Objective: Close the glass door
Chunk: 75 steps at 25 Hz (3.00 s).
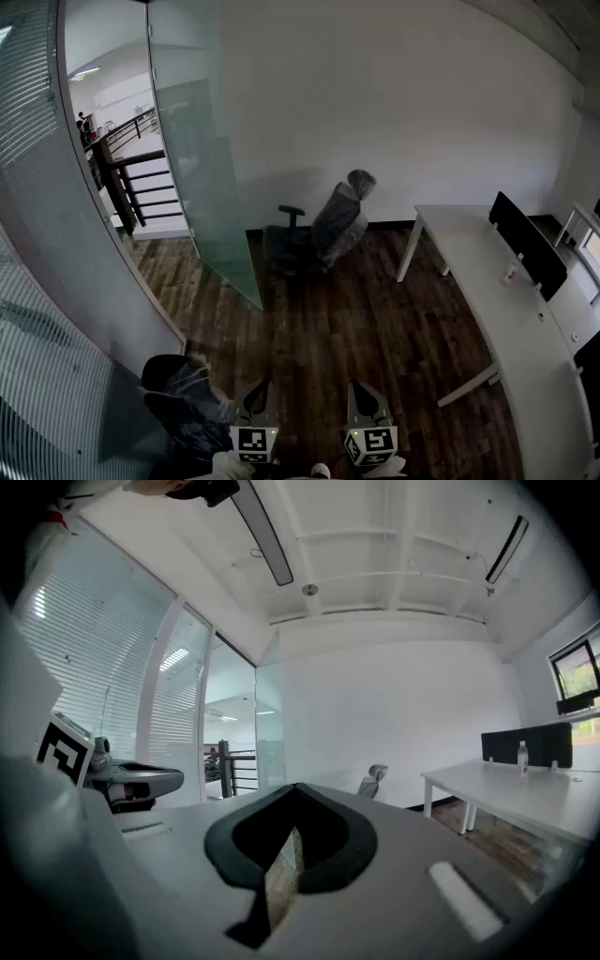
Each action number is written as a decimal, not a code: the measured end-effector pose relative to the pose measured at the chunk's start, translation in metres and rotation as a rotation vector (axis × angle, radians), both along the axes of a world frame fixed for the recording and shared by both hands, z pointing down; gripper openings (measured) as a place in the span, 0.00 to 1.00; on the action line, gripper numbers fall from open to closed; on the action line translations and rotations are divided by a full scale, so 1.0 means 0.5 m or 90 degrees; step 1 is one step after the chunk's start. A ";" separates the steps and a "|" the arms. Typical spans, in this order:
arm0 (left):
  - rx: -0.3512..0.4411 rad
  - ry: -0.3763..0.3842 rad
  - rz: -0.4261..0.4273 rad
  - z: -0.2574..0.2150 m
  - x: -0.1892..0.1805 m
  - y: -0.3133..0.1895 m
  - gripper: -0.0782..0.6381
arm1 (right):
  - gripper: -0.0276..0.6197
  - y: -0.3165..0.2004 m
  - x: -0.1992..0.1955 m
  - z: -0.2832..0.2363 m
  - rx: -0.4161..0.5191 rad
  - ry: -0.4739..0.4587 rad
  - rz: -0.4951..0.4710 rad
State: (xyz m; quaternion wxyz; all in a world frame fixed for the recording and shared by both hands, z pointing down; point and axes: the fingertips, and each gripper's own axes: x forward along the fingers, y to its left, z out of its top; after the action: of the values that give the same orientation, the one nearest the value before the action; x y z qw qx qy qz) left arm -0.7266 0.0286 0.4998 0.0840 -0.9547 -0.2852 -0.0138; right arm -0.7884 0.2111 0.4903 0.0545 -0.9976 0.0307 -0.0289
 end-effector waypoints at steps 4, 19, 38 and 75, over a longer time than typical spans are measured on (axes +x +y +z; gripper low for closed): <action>-0.003 0.009 0.000 -0.004 0.005 0.057 0.11 | 0.05 0.049 0.020 -0.003 0.002 0.012 -0.009; 0.011 0.008 0.003 0.011 0.075 0.119 0.11 | 0.05 0.090 0.116 0.007 0.016 0.035 -0.026; 0.007 0.008 0.010 0.035 0.551 0.165 0.11 | 0.05 0.150 0.569 0.030 -0.002 0.019 0.005; 0.013 -0.013 -0.043 0.066 0.998 0.210 0.11 | 0.05 0.198 1.067 0.061 -0.001 -0.013 -0.062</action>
State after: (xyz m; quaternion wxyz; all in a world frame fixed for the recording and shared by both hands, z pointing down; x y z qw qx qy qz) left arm -0.2277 0.1338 0.5328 0.0900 -0.9627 -0.2535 -0.0295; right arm -0.2550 0.3101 0.5209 0.0526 -0.9946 0.0787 -0.0420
